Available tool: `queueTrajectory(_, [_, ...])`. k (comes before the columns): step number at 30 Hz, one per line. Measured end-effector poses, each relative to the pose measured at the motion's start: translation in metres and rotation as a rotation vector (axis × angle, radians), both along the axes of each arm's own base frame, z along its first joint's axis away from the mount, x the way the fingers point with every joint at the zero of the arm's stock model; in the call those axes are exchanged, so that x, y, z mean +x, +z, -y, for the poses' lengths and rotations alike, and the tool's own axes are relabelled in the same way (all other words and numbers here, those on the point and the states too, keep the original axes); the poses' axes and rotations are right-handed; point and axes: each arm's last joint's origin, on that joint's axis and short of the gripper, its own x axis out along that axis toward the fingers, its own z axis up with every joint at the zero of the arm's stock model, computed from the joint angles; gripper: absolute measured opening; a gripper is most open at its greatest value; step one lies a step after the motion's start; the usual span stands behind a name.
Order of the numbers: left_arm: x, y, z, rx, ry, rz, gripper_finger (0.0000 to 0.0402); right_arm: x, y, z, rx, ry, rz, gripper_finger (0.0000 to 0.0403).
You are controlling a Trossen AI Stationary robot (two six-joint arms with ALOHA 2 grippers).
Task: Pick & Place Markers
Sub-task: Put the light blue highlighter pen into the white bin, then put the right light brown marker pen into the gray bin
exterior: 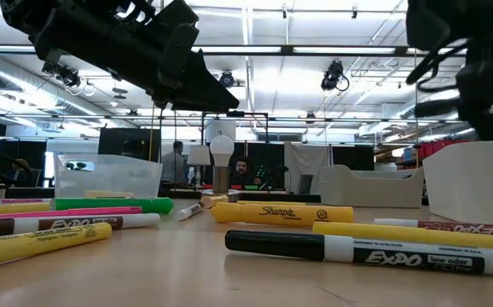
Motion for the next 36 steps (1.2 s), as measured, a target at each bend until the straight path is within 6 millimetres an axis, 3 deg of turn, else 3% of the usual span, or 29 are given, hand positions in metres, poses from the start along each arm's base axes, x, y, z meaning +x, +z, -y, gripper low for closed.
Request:
queueTrajectory(5, [0.000,0.000,0.000,0.000,0.000,-0.001,0.0181,0.000,-0.011,0.003,-0.083,0.021,0.025,0.0113])
queueTrajectory(10, [0.000,0.000,0.000,0.000,0.000,-0.001,0.0181,0.005,-0.008,0.007,-0.255,-0.003,0.114,0.0146])
queueTrajectory(14, [0.000,0.000,0.000,0.000,0.000,-0.001,0.0181,0.010,0.004,0.010,-0.421,-0.133,0.224,0.0162])
queueTrajectory(18, [0.000,0.000,0.000,-0.001,0.000,-0.001,0.0181,0.013,0.028,0.009,-0.461,-0.295,0.266,0.0163])
queueTrajectory(28, [0.000,0.000,0.000,-0.008,0.002,0.004,0.0181,0.029,0.099,-0.007,-0.290,-0.733,0.478,0.0141])
queueTrajectory(33, [0.000,0.000,0.000,-0.008,0.002,0.004,0.0181,0.042,0.108,-0.021,-0.143,-0.821,0.635,0.0131])
queueTrajectory(36, [0.000,0.000,0.000,-0.008,0.002,0.004,0.0181,0.055,0.102,-0.030,-0.054,-0.808,0.759,0.0128])
